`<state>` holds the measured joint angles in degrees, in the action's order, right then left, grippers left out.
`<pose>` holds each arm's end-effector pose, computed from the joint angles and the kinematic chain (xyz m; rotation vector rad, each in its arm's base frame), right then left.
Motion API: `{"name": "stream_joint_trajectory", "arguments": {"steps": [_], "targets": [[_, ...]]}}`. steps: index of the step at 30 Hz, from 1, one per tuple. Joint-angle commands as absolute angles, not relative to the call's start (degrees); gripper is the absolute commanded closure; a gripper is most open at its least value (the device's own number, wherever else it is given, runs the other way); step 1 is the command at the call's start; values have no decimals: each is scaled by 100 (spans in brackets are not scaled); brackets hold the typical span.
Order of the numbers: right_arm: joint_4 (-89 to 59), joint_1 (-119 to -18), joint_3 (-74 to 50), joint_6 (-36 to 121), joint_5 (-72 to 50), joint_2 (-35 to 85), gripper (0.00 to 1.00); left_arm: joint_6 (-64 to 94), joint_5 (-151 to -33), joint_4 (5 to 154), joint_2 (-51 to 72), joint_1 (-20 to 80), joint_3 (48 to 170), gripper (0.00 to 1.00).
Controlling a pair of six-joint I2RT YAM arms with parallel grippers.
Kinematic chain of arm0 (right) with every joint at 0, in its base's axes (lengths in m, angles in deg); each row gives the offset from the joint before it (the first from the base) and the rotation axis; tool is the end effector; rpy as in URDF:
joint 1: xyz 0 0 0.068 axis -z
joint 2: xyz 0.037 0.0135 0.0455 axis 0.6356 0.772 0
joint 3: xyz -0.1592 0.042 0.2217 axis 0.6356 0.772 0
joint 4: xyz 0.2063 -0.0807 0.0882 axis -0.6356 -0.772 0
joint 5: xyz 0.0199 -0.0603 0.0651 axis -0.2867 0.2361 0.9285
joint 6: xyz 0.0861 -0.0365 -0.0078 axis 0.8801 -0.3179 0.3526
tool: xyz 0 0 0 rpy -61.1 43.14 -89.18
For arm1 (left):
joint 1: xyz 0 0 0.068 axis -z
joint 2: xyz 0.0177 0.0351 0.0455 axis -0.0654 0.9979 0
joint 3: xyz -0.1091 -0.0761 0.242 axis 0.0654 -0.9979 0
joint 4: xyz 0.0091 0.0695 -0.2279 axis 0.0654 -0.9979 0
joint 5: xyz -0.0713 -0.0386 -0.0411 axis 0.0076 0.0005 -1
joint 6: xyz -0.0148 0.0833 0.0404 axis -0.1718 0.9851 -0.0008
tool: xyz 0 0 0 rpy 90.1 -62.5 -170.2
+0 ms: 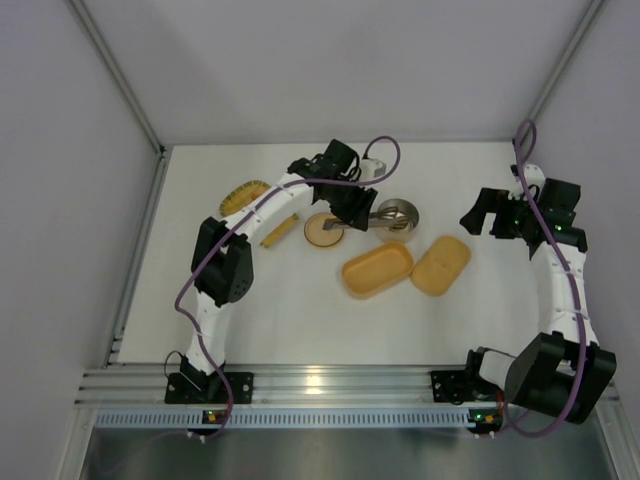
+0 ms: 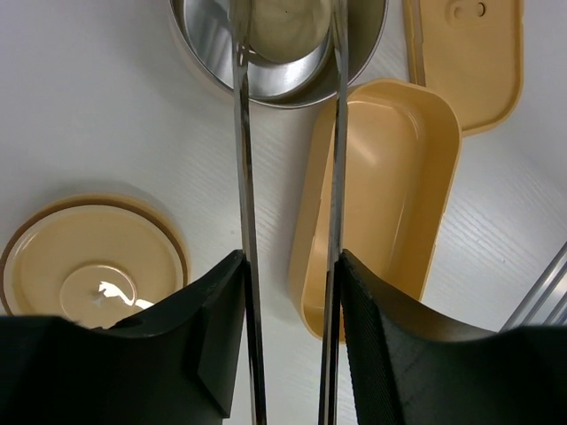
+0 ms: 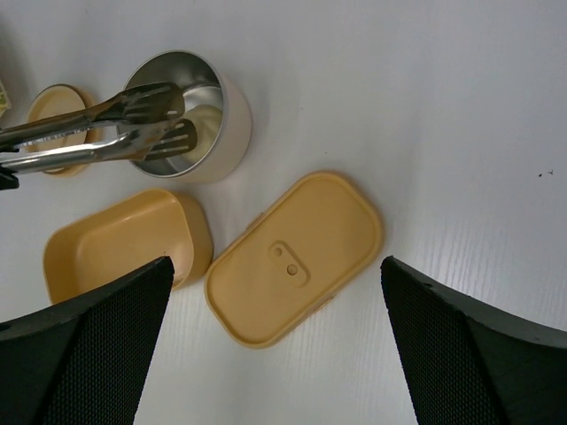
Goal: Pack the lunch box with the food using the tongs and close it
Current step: Place the fake food in the packing box, then pick up the fake food from the plate.
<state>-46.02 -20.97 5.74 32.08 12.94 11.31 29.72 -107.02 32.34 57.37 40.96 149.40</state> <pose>0.2548 -0.0389 0.2862 0.0048 2.1991 0.4072 0.3592 -0.3145 0.2370 1.0359 2.3703 -0.7454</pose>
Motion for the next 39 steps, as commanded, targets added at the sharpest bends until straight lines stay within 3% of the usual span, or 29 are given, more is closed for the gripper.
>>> {"name": "stream_joint_trajectory", "arguments": {"steps": [1, 6, 13, 24, 32, 39], "targets": [[-4394, -2013, 565, 3282, 1457, 1107, 1, 2839, -10662, 3389, 4991, 4040, 15251, 52], [-4385, -2013, 530, 3335, 1509, 1080, 1, 2733, -10759, 3424, 4472, 3707, 15163, 58], [-4438, -2013, 424, 3344, 1545, 1098, 1, 2636, -11242, 3187, 3725, 2925, 14708, 54], [-4420, -2022, 415, 3440, 1659, 1124, 1, 3901, -11848, 2327, 2293, 438, 12764, 52], [-4385, -2083, 424, 3511, 1677, 1151, 1, 4841, -12077, 1939, 2125, -1021, 12122, 51], [-4385, -2101, 424, 3528, 1668, 1142, 1, 5176, -11946, 1956, 2239, -1348, 12069, 50]]}}
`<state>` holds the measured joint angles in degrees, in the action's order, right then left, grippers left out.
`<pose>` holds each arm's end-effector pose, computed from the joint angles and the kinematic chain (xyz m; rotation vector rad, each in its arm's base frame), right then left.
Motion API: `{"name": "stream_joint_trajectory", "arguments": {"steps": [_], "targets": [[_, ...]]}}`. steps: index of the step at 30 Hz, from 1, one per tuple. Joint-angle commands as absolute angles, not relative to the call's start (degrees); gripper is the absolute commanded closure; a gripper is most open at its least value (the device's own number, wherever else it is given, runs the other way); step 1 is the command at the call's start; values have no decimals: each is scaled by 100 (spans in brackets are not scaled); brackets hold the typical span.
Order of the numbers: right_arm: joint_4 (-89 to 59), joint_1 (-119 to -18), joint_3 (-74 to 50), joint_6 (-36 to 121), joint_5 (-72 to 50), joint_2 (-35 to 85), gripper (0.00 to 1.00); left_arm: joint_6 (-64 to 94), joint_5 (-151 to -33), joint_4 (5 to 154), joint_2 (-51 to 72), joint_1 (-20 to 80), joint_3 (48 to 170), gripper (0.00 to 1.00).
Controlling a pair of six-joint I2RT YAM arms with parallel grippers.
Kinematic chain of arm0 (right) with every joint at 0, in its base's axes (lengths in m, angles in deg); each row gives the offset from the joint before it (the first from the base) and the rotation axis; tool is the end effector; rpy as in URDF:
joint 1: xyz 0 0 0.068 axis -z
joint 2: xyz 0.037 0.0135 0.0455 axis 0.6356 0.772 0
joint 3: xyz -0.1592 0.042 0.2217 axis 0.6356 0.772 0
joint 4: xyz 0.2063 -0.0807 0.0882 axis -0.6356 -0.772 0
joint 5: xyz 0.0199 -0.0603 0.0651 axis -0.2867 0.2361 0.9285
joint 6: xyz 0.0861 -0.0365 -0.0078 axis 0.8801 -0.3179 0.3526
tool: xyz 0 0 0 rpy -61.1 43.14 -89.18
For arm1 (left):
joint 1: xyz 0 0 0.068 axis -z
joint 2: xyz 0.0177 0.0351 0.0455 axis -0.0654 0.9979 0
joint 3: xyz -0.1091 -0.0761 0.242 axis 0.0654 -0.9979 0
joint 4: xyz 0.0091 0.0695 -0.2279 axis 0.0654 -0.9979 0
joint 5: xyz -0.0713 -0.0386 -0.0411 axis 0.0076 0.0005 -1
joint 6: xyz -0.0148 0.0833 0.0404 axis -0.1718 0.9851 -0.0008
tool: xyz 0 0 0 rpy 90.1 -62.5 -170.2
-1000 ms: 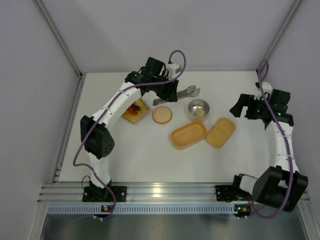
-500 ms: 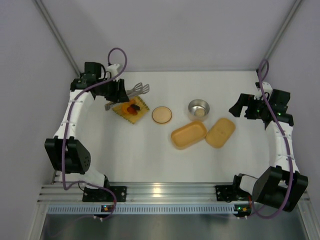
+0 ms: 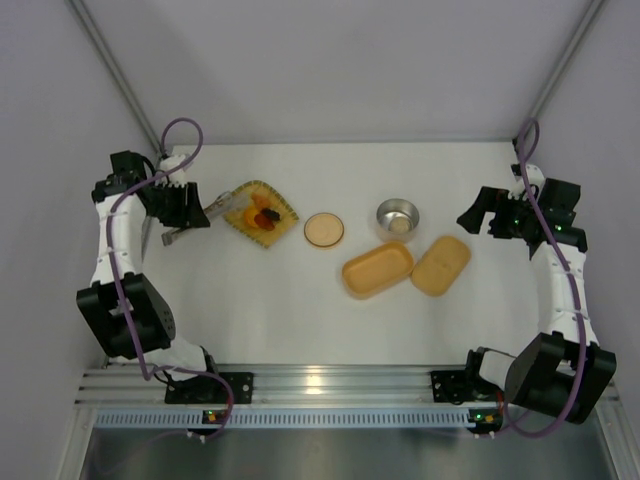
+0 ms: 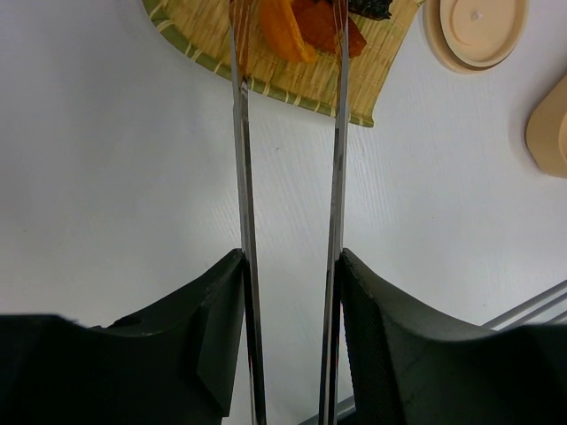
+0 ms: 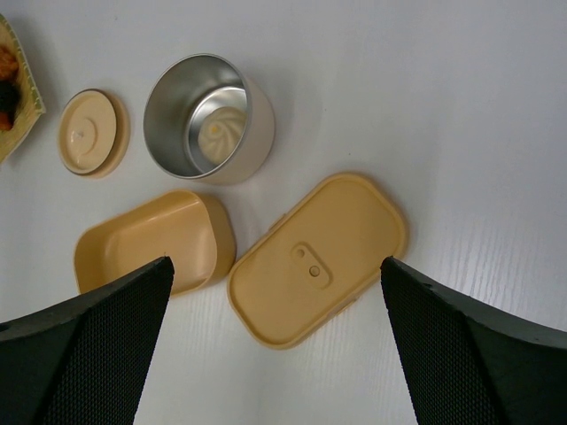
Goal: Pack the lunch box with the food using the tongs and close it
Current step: Pick up the fake food from the plate.
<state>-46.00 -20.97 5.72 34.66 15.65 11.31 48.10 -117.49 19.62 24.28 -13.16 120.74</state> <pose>0.2544 -0.0352 0.2878 0.0288 2.1894 0.4838 0.3056 0.0439 0.2909 0.2651 2.4663 -0.5176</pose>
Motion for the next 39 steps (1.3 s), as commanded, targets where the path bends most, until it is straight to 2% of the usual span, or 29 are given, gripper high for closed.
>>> {"name": "stream_joint_trajectory", "arguments": {"steps": [1, 18, 32, 37, 39], "targets": [[-4394, -2101, 424, 3528, 1668, 1142, 1, 5185, -11945, 1956, 2265, -1356, 12069, 50], [-4350, -2101, 433, 3537, 1668, 1212, 1, 5097, -11796, 2027, 2634, -1278, 11964, 50], [-4350, -2110, 442, 3546, 1633, 1230, 0, 4860, -11190, 2325, 2863, -803, 11902, 52], [-4350, -2110, 442, 3537, 1624, 1221, 1, 4710, -10953, 2448, 2898, -750, 11919, 60], [-4350, -2110, 442, 3537, 1624, 1221, 1, 4623, -10821, 2483, 2872, -750, 11911, 67]]}}
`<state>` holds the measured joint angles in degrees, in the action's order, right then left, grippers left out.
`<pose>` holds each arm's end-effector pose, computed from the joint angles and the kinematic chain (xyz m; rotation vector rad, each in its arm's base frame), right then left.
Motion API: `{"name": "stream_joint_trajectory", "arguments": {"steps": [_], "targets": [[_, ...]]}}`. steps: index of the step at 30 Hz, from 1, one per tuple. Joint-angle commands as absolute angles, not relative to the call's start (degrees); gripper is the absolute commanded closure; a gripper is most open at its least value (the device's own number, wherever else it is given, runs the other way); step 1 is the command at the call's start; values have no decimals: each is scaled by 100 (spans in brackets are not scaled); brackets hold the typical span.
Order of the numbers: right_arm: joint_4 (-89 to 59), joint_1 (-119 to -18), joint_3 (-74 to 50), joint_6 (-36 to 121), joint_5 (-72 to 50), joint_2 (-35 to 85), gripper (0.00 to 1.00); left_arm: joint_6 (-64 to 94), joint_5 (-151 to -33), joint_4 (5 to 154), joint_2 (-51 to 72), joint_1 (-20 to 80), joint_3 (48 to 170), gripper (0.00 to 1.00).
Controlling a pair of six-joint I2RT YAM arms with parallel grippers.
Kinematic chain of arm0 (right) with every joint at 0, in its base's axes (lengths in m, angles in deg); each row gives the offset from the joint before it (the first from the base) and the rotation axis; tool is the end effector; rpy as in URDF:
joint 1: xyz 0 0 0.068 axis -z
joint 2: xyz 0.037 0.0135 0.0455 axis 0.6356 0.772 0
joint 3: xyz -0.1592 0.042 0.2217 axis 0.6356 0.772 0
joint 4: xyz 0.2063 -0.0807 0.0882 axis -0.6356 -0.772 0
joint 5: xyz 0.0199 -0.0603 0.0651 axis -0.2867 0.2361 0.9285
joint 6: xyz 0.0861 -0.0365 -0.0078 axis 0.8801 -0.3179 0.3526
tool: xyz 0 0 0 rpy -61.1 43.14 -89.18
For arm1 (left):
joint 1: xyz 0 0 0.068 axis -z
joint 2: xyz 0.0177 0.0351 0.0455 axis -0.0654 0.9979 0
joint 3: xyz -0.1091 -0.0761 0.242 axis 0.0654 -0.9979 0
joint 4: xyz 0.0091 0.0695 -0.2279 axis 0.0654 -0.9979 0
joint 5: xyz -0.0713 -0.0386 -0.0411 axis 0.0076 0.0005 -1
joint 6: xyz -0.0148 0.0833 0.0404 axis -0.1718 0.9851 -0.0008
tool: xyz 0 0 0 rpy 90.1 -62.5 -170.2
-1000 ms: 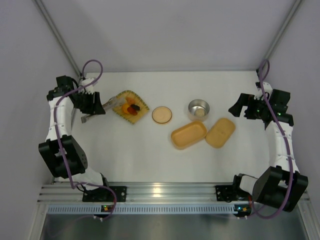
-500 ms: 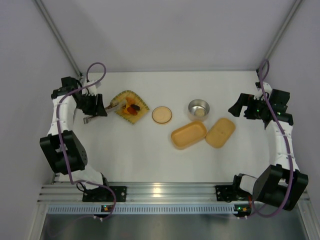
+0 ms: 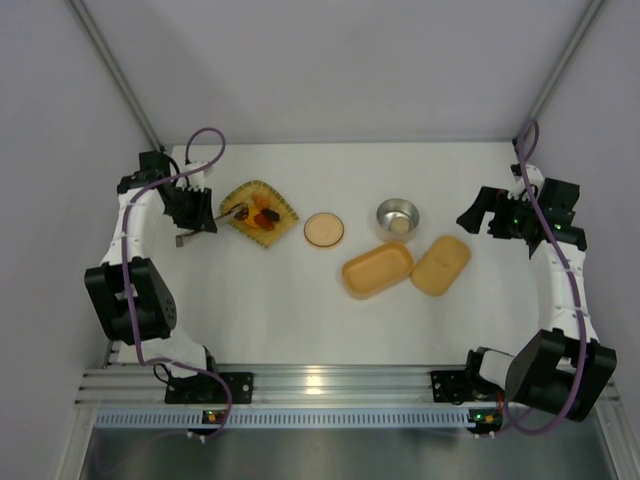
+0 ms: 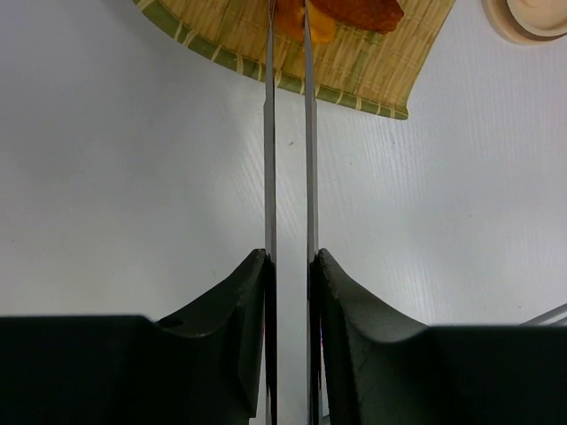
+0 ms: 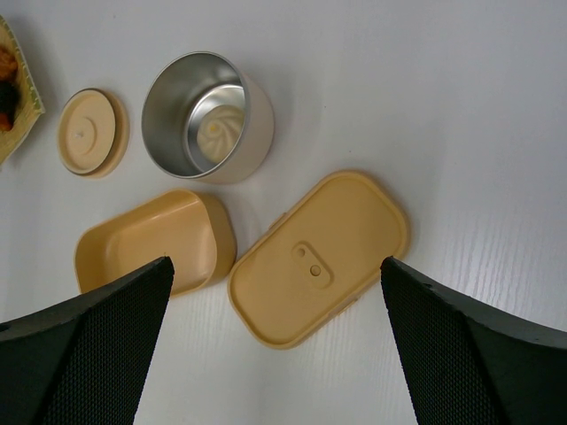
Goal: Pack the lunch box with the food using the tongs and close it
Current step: Pick up the fake food from the plate.
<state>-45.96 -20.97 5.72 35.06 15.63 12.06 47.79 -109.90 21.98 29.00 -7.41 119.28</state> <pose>0.2566 -0.0359 0.2848 0.0417 2.2006 0.4926 0.3245 0.0262 0.2567 0.3380 2.5884 -0.4360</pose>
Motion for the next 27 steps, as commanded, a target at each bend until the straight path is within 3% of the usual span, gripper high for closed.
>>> {"name": "stream_joint_trajectory", "arguments": {"steps": [1, 12, 23, 27], "targets": [[-4350, -2110, 450, 3537, 1624, 1221, 1, 4596, -10786, 2518, 2837, -750, 11919, 69], [-4376, -2101, 442, 3519, 1641, 1124, 1, 4218, -10188, 2817, 2310, -768, 12209, 94], [-4368, -2110, 433, 3519, 1659, 1072, 1, 4121, -10187, 2818, 2107, -741, 12798, 100], [-4332, -2110, 415, 3546, 1659, 1089, 1, 4165, -10162, 2782, 2134, -295, 12974, 100]]}}
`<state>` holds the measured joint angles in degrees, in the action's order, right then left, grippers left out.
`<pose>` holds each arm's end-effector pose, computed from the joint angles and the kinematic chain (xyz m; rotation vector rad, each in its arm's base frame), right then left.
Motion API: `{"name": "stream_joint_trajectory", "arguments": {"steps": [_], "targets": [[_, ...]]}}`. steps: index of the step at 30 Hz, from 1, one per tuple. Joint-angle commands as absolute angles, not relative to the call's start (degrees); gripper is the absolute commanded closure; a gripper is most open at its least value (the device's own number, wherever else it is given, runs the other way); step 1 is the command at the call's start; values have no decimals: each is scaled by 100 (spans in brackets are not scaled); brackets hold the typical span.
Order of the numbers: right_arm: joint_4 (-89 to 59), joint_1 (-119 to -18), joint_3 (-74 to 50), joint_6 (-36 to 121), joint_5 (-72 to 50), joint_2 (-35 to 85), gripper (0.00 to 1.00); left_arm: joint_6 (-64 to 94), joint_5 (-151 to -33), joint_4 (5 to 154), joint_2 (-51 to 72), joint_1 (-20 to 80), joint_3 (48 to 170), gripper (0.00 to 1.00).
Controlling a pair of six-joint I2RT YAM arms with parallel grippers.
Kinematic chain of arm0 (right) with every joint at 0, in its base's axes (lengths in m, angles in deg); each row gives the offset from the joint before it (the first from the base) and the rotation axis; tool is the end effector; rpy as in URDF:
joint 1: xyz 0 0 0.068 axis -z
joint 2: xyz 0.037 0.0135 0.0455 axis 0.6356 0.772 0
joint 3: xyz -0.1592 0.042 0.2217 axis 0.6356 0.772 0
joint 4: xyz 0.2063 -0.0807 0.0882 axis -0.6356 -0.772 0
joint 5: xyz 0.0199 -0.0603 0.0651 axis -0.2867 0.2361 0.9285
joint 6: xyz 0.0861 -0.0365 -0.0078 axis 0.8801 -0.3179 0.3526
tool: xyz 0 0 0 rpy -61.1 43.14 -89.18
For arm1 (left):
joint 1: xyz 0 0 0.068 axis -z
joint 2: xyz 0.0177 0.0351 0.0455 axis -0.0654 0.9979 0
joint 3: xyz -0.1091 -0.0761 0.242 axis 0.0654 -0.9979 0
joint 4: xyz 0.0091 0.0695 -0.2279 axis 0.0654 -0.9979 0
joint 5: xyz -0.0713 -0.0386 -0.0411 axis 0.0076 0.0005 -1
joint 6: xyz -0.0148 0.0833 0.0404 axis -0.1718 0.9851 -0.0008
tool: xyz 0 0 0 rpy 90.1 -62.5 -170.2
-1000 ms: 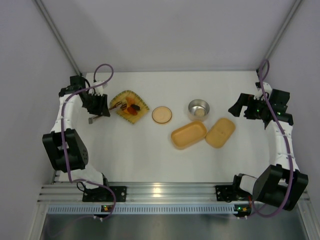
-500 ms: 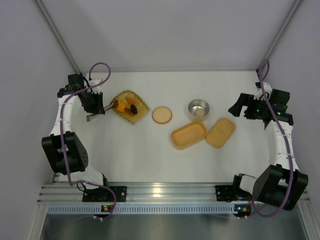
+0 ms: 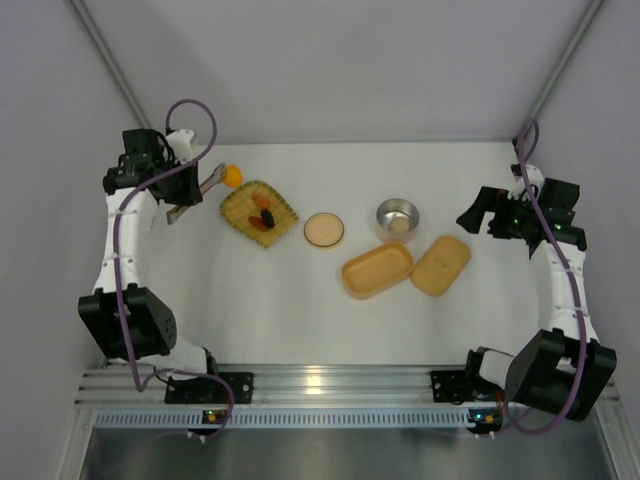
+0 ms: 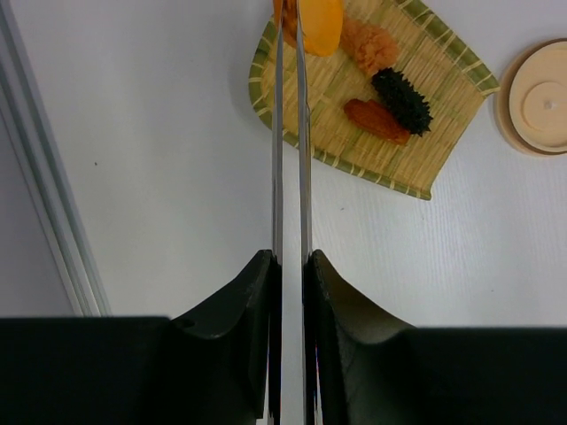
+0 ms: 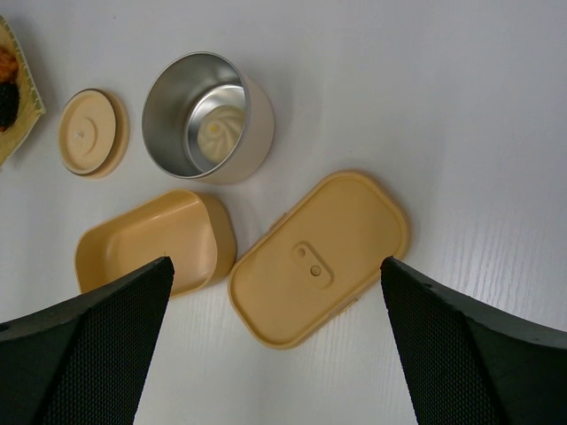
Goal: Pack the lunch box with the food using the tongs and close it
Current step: Pick up the fake food from the plate, then place the fake food in the packing box.
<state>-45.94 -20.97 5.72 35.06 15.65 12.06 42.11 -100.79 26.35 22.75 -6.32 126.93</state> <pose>0.2566 -0.0359 0.2849 0.0414 2.2002 0.4928 0.3270 0.0331 0.3328 0.2354 2.3717 -0.1524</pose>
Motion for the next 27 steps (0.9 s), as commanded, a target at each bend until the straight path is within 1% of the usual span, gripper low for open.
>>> {"name": "stream_joint_trajectory", "arguments": {"steps": [1, 2, 5, 13, 16, 20, 27], "targets": [[-4332, -2110, 424, 3546, 1659, 1089, 1, 4148, -10092, 2817, 2125, -136, 12992, 100], [-4324, -2110, 424, 3546, 1659, 1089, 1, 4130, -9995, 2852, 2116, 22, 13009, 100], [-4341, -2110, 433, 3554, 1598, 1063, 1, 4034, -9329, 3001, 2098, 1065, 13071, 100], [-4350, -2092, 485, 3546, 1501, 1019, 1, 3814, -8669, 3028, 2660, 2615, 13659, 100], [-4350, -2101, 486, 3546, 1474, 1028, 1, 3787, -8422, 3116, 2898, 3395, 13791, 100], [-4350, -2101, 468, 3546, 1439, 1036, 1, 3805, -7983, 3257, 3214, 3959, 13932, 100], [-4332, -2092, 512, 3537, 1422, 992, 1, 3901, -7657, 3512, 3733, 4479, 14476, 100]]}}
